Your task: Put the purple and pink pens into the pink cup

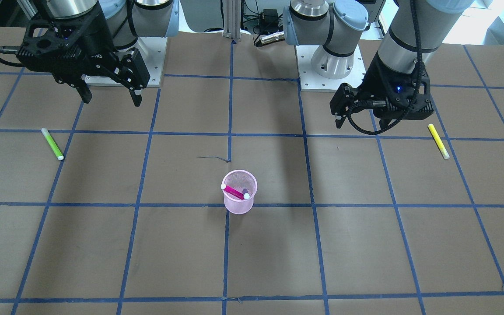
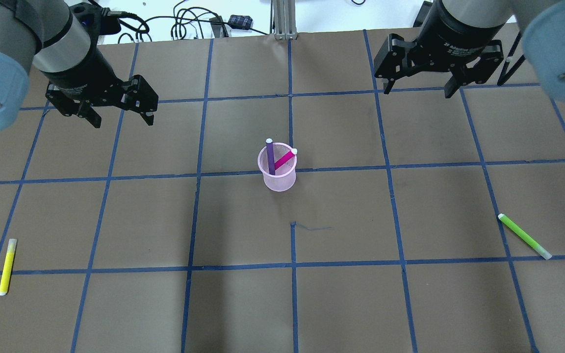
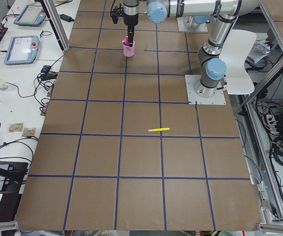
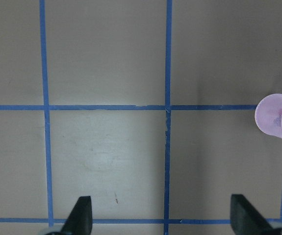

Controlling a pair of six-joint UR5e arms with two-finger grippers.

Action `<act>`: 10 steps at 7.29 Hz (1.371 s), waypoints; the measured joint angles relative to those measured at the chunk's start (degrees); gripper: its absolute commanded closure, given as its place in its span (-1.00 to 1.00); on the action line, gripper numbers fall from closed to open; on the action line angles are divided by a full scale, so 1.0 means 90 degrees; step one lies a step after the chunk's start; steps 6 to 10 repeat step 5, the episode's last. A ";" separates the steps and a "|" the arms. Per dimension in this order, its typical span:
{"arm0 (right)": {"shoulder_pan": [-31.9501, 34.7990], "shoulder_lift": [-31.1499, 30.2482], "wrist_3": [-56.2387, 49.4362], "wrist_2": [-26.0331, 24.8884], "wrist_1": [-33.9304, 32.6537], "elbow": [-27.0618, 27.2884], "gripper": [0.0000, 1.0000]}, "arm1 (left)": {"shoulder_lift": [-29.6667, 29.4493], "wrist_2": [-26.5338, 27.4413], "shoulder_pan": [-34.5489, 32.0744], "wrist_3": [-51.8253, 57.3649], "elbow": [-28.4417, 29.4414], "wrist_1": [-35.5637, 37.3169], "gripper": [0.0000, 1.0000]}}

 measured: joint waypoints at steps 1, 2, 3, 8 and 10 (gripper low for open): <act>-0.0017 0.0016 -0.0006 0.0005 0.0016 -0.0006 -1.00 | 0.0038 -0.0039 0.0000 0.0041 -0.0030 -0.0021 -1.00; -0.0038 0.0041 -0.0009 0.0011 0.0020 -0.0015 -1.00 | 0.0079 -0.0043 0.0013 0.0058 -0.0042 -0.0028 -1.00; -0.0055 0.0057 -0.0010 0.0017 0.0021 -0.0022 -1.00 | 0.0126 -0.0038 0.0032 0.0065 -0.0045 -0.0031 -1.00; -0.0064 0.0064 -0.0010 0.0025 0.0022 -0.0028 -1.00 | 0.0191 0.0079 0.0043 0.0064 -0.0057 -0.0051 -1.00; -0.0064 0.0064 -0.0010 0.0025 0.0022 -0.0028 -1.00 | 0.0191 0.0079 0.0043 0.0064 -0.0057 -0.0051 -1.00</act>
